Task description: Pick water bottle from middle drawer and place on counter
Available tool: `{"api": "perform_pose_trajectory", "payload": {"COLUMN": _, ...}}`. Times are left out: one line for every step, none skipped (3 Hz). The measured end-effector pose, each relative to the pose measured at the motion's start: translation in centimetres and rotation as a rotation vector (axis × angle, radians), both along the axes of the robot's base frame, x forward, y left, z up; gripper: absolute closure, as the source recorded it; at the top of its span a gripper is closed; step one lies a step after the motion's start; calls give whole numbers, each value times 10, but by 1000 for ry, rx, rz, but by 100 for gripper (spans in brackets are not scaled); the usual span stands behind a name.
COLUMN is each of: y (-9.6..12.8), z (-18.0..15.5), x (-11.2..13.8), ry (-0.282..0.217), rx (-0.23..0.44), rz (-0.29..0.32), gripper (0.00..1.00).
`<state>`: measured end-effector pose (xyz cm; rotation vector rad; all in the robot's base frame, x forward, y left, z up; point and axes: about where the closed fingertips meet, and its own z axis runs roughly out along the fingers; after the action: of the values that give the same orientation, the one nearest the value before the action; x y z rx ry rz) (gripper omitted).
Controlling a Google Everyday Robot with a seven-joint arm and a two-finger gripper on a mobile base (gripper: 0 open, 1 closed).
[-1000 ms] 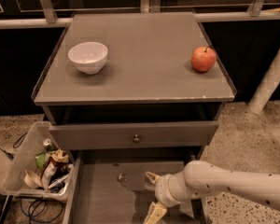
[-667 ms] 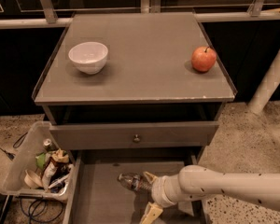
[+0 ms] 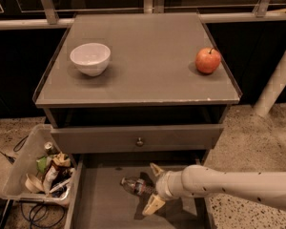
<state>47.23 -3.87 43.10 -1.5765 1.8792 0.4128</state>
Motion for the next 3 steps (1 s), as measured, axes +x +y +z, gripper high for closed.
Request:
{"api": "perform_pose_trajectory", "payload": {"y": -9, "z": -9, "x": 7, "ry": 3, "rx": 19, "rz": -34, "gripper": 0}}
{"api": "perform_pose_trajectory", "payload": {"y": -10, "z": -19, "x": 0, "ry": 27, "rx": 47, "rz": -42, "gripper": 0}}
{"api": "perform_pose_trajectory", "payload": {"y": -7, "z": -30, "x": -8, "ry": 54, "rx": 82, "rz": -38, "gripper": 0}}
